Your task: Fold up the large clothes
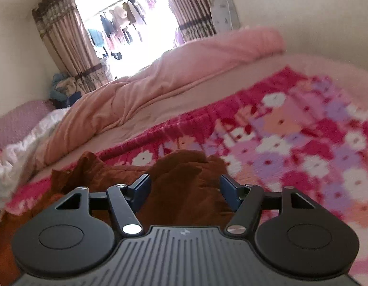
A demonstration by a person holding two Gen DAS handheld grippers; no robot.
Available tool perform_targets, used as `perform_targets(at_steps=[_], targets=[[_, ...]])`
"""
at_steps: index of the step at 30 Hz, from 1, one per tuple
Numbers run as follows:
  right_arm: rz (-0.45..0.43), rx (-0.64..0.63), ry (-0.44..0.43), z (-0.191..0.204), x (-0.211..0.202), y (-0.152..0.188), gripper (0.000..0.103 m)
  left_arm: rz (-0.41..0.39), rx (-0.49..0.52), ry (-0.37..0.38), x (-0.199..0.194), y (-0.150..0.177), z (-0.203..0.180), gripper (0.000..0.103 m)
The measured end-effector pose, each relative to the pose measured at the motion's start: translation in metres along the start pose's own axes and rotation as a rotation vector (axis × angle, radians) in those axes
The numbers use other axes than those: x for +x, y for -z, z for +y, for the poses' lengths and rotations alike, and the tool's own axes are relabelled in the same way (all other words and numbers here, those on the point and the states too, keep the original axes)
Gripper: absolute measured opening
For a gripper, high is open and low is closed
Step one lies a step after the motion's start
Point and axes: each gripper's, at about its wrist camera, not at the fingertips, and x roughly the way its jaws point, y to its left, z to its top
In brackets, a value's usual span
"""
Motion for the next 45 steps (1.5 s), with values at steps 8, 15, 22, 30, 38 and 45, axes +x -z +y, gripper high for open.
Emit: perform_targets(at_steps=[8, 15, 22, 30, 38, 45], targets=[[-0.006, 0.017, 0.013, 0.003, 0.000, 0.008, 0.011, -0.039, 0.057, -0.032, -0.004, 0.001, -0.016, 0.009], [-0.120, 0.058, -0.030, 0.002, -0.032, -0.011, 0.008, -0.104, 0.061, -0.009, -0.012, -0.013, -0.020, 0.009], [0.004, 0.064, 0.035, -0.012, 0.016, 0.001, 0.008, 0.008, -0.020, -0.078, 0.034, -0.004, 0.014, 0.013], [0.016, 0.148, 0.005, -0.031, 0.022, 0.016, 0.028, 0.003, -0.051, -0.112, 0.027, -0.013, 0.022, 0.049], [-0.165, -0.002, 0.012, 0.021, -0.062, 0.011, 0.050, -0.160, 0.072, -0.060, -0.063, -0.005, -0.038, 0.051], [-0.040, -0.118, -0.297, 0.121, -0.059, 0.078, 0.033, -0.040, 0.177, 0.155, -0.039, 0.093, -0.115, 0.053]])
